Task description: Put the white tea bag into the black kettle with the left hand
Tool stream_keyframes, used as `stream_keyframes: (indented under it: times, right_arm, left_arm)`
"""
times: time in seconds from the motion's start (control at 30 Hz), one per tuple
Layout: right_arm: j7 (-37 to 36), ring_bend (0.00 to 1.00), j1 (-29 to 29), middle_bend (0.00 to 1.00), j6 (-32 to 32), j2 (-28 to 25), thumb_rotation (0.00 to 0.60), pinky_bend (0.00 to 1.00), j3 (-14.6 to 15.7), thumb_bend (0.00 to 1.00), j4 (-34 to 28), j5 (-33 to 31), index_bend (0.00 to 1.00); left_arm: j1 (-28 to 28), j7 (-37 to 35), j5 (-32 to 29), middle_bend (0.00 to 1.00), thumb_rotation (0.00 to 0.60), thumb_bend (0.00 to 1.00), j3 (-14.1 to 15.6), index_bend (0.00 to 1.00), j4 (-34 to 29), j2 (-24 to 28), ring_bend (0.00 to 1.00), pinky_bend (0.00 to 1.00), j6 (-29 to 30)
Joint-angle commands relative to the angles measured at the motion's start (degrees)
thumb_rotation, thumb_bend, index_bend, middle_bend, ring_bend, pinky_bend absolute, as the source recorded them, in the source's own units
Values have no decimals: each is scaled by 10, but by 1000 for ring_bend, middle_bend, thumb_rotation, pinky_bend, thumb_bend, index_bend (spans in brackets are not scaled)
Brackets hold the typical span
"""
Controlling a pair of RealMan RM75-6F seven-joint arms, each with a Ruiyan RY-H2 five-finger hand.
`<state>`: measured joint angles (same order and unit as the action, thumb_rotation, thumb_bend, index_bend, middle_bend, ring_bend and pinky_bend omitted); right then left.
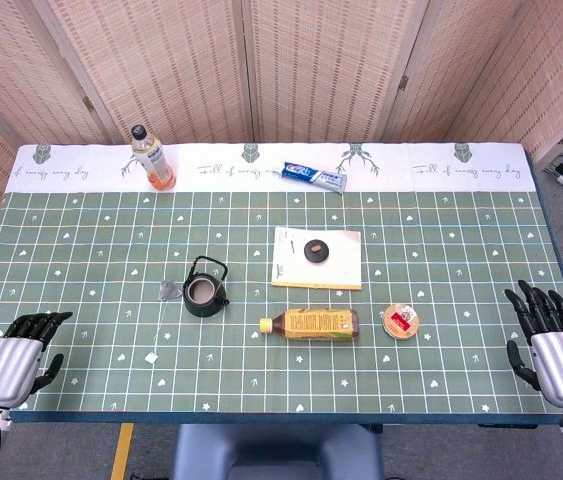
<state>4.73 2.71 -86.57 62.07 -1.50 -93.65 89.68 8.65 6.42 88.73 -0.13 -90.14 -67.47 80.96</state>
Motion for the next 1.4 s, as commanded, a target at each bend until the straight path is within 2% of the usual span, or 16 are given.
stream_keyframes:
  times: [0.03,0.37,0.5,0.6,0.7,0.73,0.83,0.97,1.07,1.3,1.4]
  right_arm:
    - [-2,0,-1,0,-2,0,600,0,0,542,0,1,0]
    - [-11,0,-14,0,-32,-6,600,0,9,541,-5,29,0]
    - [-15,0,-18,0,-43,-8,600,0,8,541,-5,34,0]
    - [-15,0,-15,0,-36,-7,600,0,6,541,-3,29,0]
    - [-16,0,-10,0,-26,-5,600,0,2,541,2,24,0]
    - [-16,0,-8,0,-22,-4,600,0,2,542,3,21,0]
    - [-12,0,-1,0,-10,1,600,0,-3,542,9,12,0]
    - [-12,0,12,0,20,7,600,0,-5,541,14,-2,0]
    - [-14,0,15,0,20,7,600,0,-4,541,11,6,0]
    - [-23,0,13,0,13,3,600,0,-2,541,9,13,0]
    - [-27,0,7,0,-8,-1,600,0,3,541,5,33,0]
  left_arm:
    - [0,1,0,209,600,378,0,166,0,-1,177,189,0]
    - [9,-1,19,229,600,379,11,172,5,-9,192,217,-12]
    - [19,2,22,266,600,378,15,187,3,-8,228,253,-31]
    - [33,11,24,315,600,378,19,198,-20,4,302,335,-56]
    - [46,36,18,402,600,378,21,211,-61,20,463,485,-83]
    - [50,41,12,458,600,379,20,216,-75,25,538,555,-93]
    - [64,74,-17,601,600,379,11,226,-115,36,678,701,-120]
    - [76,124,-48,869,600,379,1,251,-160,39,927,950,-136]
    - [81,128,-55,976,600,378,-7,287,-175,32,998,1000,-133]
    - [85,111,-89,1000,600,380,-13,332,-183,34,1000,1000,-145]
    - [96,96,-118,1000,600,380,-19,351,-189,30,1000,1000,-167]
